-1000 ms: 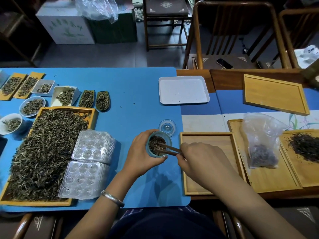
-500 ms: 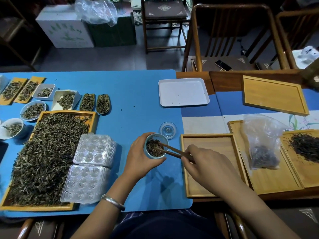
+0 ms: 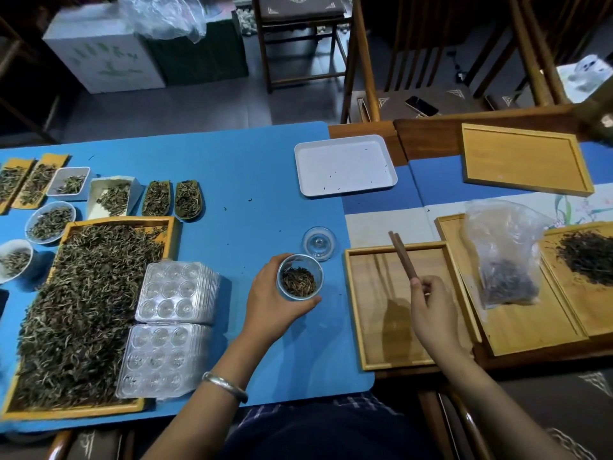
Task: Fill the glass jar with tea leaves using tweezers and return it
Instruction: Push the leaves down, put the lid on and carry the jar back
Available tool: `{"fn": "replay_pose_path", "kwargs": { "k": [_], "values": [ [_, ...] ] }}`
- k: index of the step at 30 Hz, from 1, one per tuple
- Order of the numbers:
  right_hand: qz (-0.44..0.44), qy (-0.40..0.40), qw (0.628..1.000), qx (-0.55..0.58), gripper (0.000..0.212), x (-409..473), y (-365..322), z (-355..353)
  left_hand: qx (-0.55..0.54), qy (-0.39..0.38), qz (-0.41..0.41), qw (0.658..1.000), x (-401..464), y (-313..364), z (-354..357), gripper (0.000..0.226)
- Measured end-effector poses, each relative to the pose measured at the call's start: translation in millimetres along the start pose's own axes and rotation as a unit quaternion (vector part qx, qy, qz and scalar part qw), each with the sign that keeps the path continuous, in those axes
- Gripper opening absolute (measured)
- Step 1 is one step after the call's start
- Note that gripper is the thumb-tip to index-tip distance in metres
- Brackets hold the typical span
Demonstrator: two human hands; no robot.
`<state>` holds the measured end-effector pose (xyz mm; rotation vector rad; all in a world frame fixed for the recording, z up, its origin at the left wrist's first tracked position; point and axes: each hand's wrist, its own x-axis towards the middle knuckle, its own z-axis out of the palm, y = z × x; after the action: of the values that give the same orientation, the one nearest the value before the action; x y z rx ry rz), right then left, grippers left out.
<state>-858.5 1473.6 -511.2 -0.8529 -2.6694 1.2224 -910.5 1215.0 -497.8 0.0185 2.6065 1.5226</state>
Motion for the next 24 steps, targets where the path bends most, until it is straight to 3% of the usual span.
{"fn": "replay_pose_path", "kwargs": {
  "k": [4, 11, 19, 24],
  "values": [
    [0.027, 0.019, 0.999, -0.042, 0.022, 9.7, 24.5, 16.2, 0.005, -0.011, -0.008, 1.0, -0.2, -4.9, 5.9, 0.069],
    [0.03, 0.044, 0.994, -0.092, 0.017, 27.0, 40.9, 36.5, 0.004, -0.022, -0.025, 0.999, 0.9, -10.8, 16.7, 0.068],
    [0.012, 0.01, 0.992, -0.125, 0.014, 34.8, 55.0, 44.6, -0.005, -0.027, -0.042, 0.999, -0.5, -21.4, 23.2, 0.07],
    [0.021, 0.016, 0.991, -0.129, 0.039, 36.3, 44.4, 37.9, -0.022, -0.023, -0.061, 0.998, -1.9, -22.8, 20.3, 0.071]
  ]
}}
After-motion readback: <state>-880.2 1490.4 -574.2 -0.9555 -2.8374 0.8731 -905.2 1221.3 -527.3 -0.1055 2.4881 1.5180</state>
